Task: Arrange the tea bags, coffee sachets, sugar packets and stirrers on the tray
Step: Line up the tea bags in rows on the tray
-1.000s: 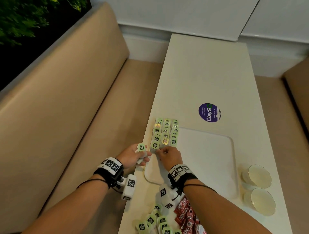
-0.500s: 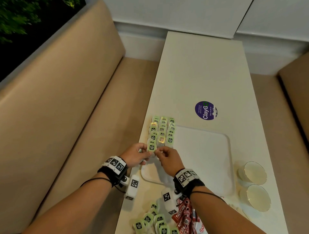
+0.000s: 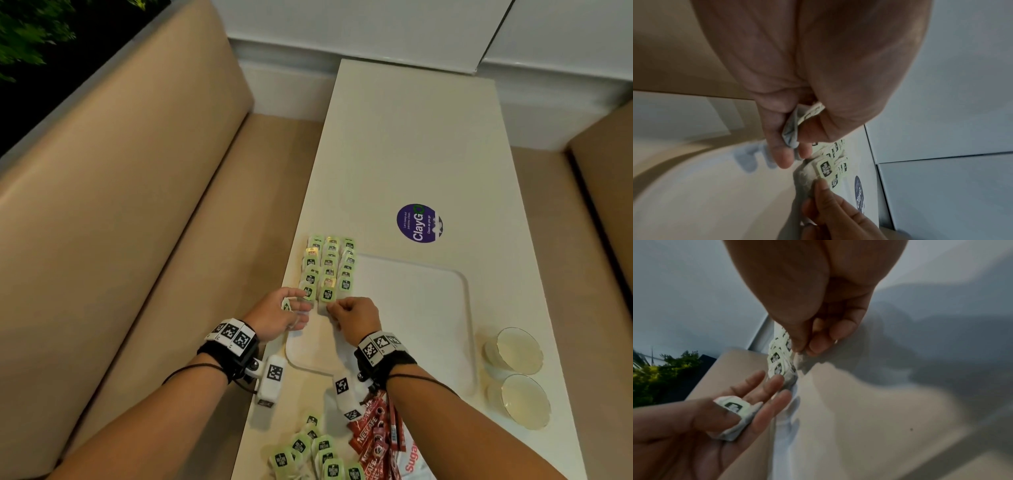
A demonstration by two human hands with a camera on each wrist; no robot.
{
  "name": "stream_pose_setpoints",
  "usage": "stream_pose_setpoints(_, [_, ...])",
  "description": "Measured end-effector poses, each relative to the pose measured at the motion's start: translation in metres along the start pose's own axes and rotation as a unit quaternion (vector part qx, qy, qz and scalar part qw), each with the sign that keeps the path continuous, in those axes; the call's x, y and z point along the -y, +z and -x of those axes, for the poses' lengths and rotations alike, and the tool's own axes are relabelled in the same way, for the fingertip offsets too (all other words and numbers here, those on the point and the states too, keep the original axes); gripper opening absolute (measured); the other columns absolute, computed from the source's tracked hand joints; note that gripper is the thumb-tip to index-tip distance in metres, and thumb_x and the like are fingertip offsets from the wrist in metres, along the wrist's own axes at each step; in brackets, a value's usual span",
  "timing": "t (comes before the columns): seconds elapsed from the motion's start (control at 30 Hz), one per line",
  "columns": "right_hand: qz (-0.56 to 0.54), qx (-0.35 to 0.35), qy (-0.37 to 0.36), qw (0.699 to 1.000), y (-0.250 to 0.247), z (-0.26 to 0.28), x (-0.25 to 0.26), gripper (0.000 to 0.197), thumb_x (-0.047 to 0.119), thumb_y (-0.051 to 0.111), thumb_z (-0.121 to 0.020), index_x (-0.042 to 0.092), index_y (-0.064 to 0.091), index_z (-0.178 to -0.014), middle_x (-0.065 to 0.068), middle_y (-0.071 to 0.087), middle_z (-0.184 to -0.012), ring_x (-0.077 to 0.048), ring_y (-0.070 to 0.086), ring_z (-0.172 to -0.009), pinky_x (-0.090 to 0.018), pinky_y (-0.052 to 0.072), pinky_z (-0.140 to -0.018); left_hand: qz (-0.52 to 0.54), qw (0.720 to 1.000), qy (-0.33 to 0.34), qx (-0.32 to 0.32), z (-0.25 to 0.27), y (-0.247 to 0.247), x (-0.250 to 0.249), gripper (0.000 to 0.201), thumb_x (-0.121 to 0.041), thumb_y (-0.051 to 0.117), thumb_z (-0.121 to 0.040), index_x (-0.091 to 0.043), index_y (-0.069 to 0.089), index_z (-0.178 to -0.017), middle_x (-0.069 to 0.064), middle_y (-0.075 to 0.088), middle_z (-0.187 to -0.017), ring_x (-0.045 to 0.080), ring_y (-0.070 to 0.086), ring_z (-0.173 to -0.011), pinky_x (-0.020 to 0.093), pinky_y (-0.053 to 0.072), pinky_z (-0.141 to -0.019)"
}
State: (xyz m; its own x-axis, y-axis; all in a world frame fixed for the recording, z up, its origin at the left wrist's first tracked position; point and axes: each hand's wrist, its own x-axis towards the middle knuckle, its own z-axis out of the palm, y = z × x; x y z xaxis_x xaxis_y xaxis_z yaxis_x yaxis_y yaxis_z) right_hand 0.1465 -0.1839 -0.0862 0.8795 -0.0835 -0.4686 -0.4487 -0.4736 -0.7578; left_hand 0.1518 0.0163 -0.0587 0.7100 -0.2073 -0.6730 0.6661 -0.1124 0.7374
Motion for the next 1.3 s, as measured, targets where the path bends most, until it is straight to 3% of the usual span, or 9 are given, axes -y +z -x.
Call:
stream_pose_setpoints(0.2, [-0.038, -0.005, 0.026, 0.999, 0.006, 0.001, 0.006, 0.026, 0.022, 0.071, -0.092, 0.012, 0.073, -0.068, 0.001, 0.067, -0.056, -0.011, 0.061, -0.047, -0.018, 0.049, -0.048, 0.025, 0.999, 0.006, 0.033, 0.0, -0.008, 0.008, 0.075, 0.028, 0.051, -0.085, -0.015, 0.041, -0.145, 0.014, 0.068, -0.123, 0.031, 0.071, -0.103, 0.033, 0.058, -0.086])
stream_pose_setpoints(0.47, [0.001, -0.032, 0.022, 0.999, 0.01, -0.001, 0.007, 0.028, 0.034, 0.071, -0.09, 0.016, 0.072, -0.069, 0.001, 0.071, -0.057, -0.013, 0.07, -0.055, -0.031, 0.06, -0.069, 0.016, 0.998, 0.014, 0.054, 0.005, -0.008, 0.008, 0.056, 0.016, 0.063, -0.088, -0.005, 0.049, -0.138, 0.016, 0.073, -0.101, 0.025, 0.073, -0.089, 0.031, 0.061, -0.075])
stream_pose_setpoints(0.67, [-0.046, -0.054, -0.016, 0.997, 0.009, 0.005, 0.009, 0.03, 0.048, 0.07, -0.089, 0.018, 0.064, -0.09, -0.001, 0.072, -0.068, -0.018, 0.067, -0.056, -0.033, 0.056, -0.061, -0.026, 0.998, 0.024, 0.06, 0.0, -0.005, 0.009, 0.066, 0.011, 0.066, -0.088, -0.011, 0.041, -0.145, 0.019, 0.074, -0.099, 0.026, 0.073, -0.092, 0.034, 0.06, -0.082])
stream_pose_setpoints(0.73, [-0.095, -0.003, -0.046, 0.994, 0.01, 0.01, 0.011, 0.029, 0.046, 0.064, -0.096, 0.018, 0.07, -0.099, 0.001, 0.071, -0.068, -0.013, 0.062, -0.052, -0.031, 0.054, -0.057, -0.087, 0.994, 0.037, 0.055, -0.002, -0.004, 0.007, 0.072, 0.007, 0.067, -0.09, -0.017, 0.036, -0.15, 0.019, 0.069, -0.085, 0.019, 0.069, -0.08, 0.031, 0.059, -0.078])
stream_pose_setpoints(0.83, [-0.08, 0.071, -0.082, 0.991, 0.009, 0.015, 0.012, 0.022, 0.036, 0.063, -0.099, 0.017, 0.073, -0.106, 0.009, 0.067, -0.062, -0.002, 0.057, -0.053, -0.019, 0.046, -0.058, -0.203, 0.976, 0.063, 0.055, -0.004, 0.002, 0.002, 0.071, 0.003, 0.066, -0.091, -0.017, 0.036, -0.152, 0.0, 0.045, -0.059, 0.007, 0.049, -0.055, 0.018, 0.048, -0.064])
stream_pose_setpoints(0.93, [-0.048, 0.06, -0.109, 0.991, 0.007, 0.016, 0.008, 0.023, 0.034, 0.064, -0.099, 0.016, 0.072, -0.088, 0.01, 0.063, -0.061, 0.001, 0.053, -0.051, -0.016, 0.042, -0.057, -0.195, 0.976, 0.074, 0.068, -0.005, 0.008, -0.004, 0.056, 0.003, 0.069, -0.09, -0.012, 0.049, -0.14, -0.007, 0.061, -0.064, 0.005, 0.058, -0.063, 0.023, 0.052, -0.076])
stream_pose_setpoints(1.03, [-0.089, 0.041, -0.1, 0.99, 0.001, 0.017, 0.008, 0.023, 0.031, 0.066, -0.098, 0.012, 0.066, -0.085, 0.002, 0.06, -0.062, -0.007, 0.05, -0.045, -0.02, 0.043, -0.049, -0.151, 0.984, 0.087, 0.045, -0.005, 0.014, -0.006, 0.025, -0.001, 0.074, -0.087, -0.011, 0.063, -0.108, 0.009, 0.076, -0.093, 0.016, 0.068, -0.086, 0.041, 0.055, -0.09])
stream_pose_setpoints(1.17, [-0.121, 0.032, -0.09, 0.988, -0.005, 0.018, 0.005, 0.025, 0.033, 0.066, -0.099, 0.008, 0.069, -0.093, 0.007, 0.062, -0.06, -0.011, 0.051, -0.047, -0.023, 0.046, -0.051, -0.17, 0.98, 0.102, -0.005, -0.006, 0.019, -0.008, 0.009, -0.014, 0.071, -0.093, -0.016, 0.066, -0.086, -0.007, 0.074, -0.078, 0.015, 0.065, -0.08, 0.039, 0.056, -0.081])
stream_pose_setpoints(1.3, [-0.09, 0.075, -0.085, 0.99, -0.01, 0.019, -0.007, 0.02, 0.03, 0.065, -0.1, 0.011, 0.073, -0.097, 0.005, 0.064, -0.067, -0.009, 0.054, -0.052, -0.022, 0.048, -0.054, -0.184, 0.976, 0.113, -0.02, -0.013, 0.02, -0.006, 0.007, -0.013, 0.069, -0.094, -0.01, 0.065, -0.089, 0.011, 0.072, -0.085, 0.019, 0.063, -0.075, 0.032, 0.054, -0.067])
